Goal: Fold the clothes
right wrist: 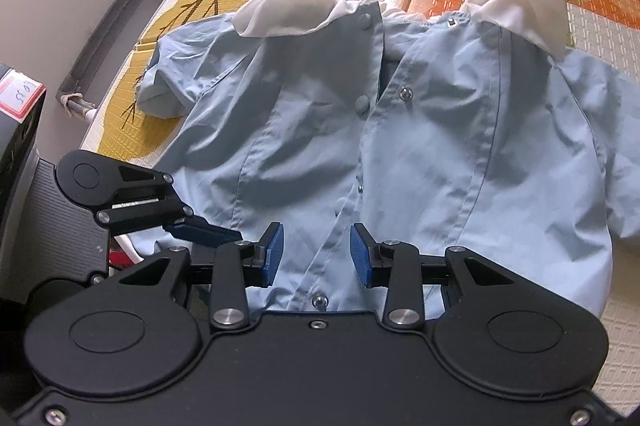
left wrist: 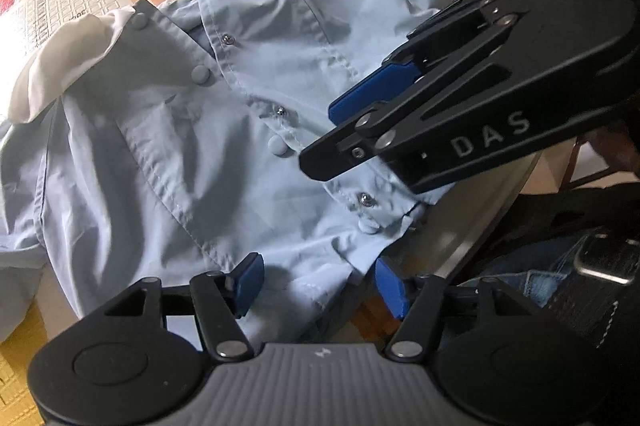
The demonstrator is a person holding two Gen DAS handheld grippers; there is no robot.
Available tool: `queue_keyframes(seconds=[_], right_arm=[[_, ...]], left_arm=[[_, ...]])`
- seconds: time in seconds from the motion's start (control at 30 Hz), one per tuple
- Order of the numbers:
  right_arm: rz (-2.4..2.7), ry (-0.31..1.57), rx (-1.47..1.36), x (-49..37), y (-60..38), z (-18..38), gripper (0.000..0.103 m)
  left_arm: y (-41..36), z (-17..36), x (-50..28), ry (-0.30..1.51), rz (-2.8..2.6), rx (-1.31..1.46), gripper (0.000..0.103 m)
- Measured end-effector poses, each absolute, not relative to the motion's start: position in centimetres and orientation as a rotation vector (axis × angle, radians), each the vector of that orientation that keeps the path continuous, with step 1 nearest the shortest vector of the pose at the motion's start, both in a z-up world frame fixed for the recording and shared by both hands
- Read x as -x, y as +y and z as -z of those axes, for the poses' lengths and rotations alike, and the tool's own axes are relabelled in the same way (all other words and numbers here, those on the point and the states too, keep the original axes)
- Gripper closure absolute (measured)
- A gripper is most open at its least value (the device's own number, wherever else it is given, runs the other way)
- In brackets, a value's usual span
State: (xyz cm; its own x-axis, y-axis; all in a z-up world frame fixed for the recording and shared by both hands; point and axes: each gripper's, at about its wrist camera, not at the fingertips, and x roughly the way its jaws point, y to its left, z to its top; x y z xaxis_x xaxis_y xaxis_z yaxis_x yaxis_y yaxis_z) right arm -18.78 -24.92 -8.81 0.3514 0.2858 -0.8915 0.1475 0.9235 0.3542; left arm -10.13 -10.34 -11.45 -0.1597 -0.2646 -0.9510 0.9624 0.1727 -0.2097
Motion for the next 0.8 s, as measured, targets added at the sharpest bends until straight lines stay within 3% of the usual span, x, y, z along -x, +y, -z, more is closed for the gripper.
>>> queue_keyframes(seconds=[0.43, 0.8], right_arm=[[-0.057, 1.231, -0.442, 20.3, -25.1, 9.1, 0.068], [-0.05, 1.229, -0.447, 20.7, -25.1, 9.0, 0.068]], left_arm=[[-10.6, 12.7, 10.1, 1.217, 1.217, -0.871, 0.038], [-10.3, 12.4, 9.4, 1.247, 1.192, -0.809, 0.075]])
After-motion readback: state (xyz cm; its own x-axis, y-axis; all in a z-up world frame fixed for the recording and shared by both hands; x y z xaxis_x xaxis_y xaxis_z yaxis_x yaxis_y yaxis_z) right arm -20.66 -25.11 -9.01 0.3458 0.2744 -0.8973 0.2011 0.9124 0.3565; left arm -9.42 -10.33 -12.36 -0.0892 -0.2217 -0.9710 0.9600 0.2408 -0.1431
